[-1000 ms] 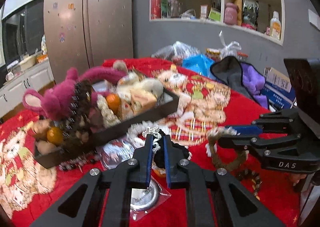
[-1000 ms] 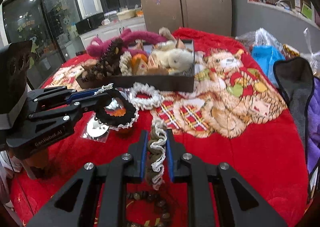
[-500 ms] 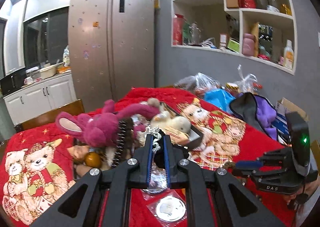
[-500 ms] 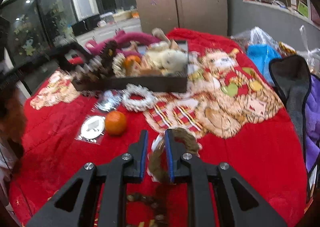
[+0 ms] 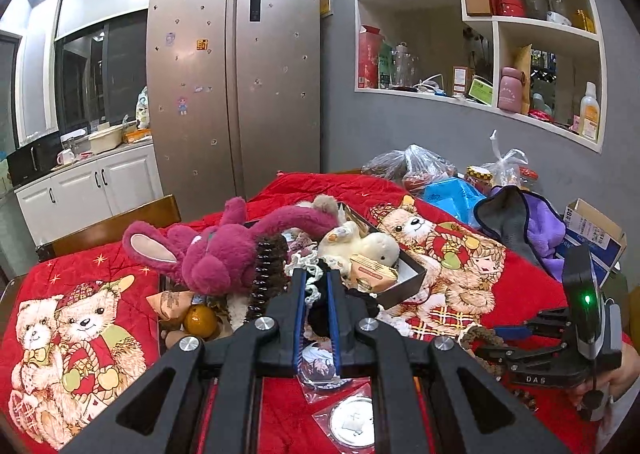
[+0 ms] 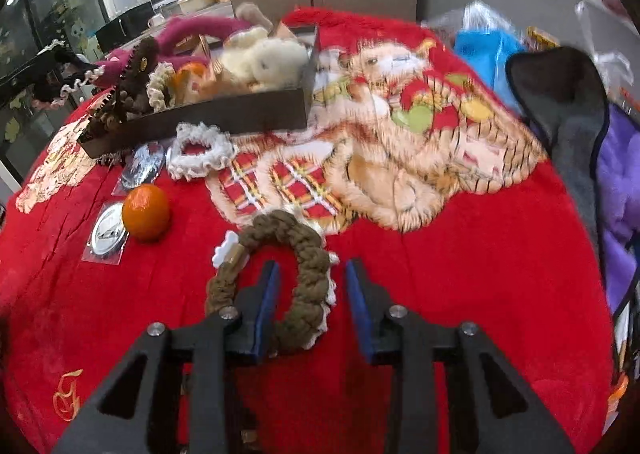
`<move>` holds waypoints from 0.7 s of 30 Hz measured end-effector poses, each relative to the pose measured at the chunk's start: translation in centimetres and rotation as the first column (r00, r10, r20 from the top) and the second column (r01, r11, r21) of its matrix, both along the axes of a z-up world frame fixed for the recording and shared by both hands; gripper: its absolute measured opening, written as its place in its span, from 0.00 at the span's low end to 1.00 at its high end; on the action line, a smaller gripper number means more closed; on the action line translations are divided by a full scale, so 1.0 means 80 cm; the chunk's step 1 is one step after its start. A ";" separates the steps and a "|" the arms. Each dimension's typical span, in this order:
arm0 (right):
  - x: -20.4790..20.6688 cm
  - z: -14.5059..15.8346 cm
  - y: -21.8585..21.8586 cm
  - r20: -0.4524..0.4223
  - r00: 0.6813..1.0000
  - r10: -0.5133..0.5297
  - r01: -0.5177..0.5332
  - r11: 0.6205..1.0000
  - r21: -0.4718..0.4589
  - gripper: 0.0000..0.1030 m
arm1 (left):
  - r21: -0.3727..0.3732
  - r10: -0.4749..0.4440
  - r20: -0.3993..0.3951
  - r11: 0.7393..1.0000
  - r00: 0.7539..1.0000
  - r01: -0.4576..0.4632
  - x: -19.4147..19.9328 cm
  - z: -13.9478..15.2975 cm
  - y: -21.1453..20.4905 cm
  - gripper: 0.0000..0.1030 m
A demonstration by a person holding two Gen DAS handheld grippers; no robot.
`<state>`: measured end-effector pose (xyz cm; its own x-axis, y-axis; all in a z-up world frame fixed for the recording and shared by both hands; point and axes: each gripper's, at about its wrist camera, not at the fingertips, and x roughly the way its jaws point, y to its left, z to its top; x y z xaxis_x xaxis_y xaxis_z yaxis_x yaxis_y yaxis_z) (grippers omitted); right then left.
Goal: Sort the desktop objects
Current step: 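Lift the scrunchie with the left tool while the right tool carries the knitted ring toward the tray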
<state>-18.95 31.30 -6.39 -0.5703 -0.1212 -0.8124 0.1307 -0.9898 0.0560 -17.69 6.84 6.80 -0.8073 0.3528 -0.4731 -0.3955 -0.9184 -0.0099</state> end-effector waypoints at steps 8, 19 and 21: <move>0.018 0.030 -0.027 -0.193 0.980 0.046 -0.041 0.999 0.033 0.09 | 0.017 0.066 -0.042 0.998 0.997 -0.065 -0.011 0.019 -0.029 0.10; 0.030 0.069 -0.011 -0.327 0.944 -0.052 0.014 0.993 -0.117 0.09 | 0.007 0.108 -0.013 0.994 0.994 -0.108 -0.052 0.026 -0.073 0.10; 0.033 0.078 -0.015 -0.356 0.933 -0.061 0.015 0.991 -0.129 0.09 | -0.021 0.115 0.012 0.993 0.993 -0.114 -0.065 0.018 -0.076 0.10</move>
<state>-16.34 30.08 -0.16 -0.8267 -0.1794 -0.5332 0.1272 -0.9829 0.1334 -22.93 0.74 8.22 -0.8355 0.2485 -0.4901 -0.2876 -0.9577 0.0046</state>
